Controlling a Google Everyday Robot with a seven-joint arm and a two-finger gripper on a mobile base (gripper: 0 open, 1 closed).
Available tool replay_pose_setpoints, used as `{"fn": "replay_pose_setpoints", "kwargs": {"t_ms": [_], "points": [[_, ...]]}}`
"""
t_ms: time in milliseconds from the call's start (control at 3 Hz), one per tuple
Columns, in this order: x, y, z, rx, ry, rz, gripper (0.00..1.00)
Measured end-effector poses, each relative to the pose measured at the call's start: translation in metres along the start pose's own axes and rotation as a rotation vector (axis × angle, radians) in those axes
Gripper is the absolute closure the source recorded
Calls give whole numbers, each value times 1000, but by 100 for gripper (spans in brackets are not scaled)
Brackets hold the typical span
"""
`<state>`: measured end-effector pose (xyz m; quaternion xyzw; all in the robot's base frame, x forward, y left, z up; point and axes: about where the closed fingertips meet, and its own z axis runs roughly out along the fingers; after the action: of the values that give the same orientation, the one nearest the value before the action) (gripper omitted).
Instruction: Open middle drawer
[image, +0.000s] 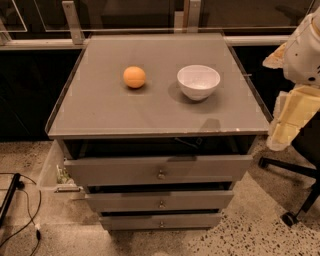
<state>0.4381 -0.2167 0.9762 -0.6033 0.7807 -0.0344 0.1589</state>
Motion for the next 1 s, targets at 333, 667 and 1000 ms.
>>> {"fn": "replay_pose_setpoints", "kwargs": {"t_ms": [333,667,1000], "points": [[0,0,0,0,0,0,0],[3,11,10,-21,-6,0,0],[12,41,39,-54,-35,-7,0]]}}
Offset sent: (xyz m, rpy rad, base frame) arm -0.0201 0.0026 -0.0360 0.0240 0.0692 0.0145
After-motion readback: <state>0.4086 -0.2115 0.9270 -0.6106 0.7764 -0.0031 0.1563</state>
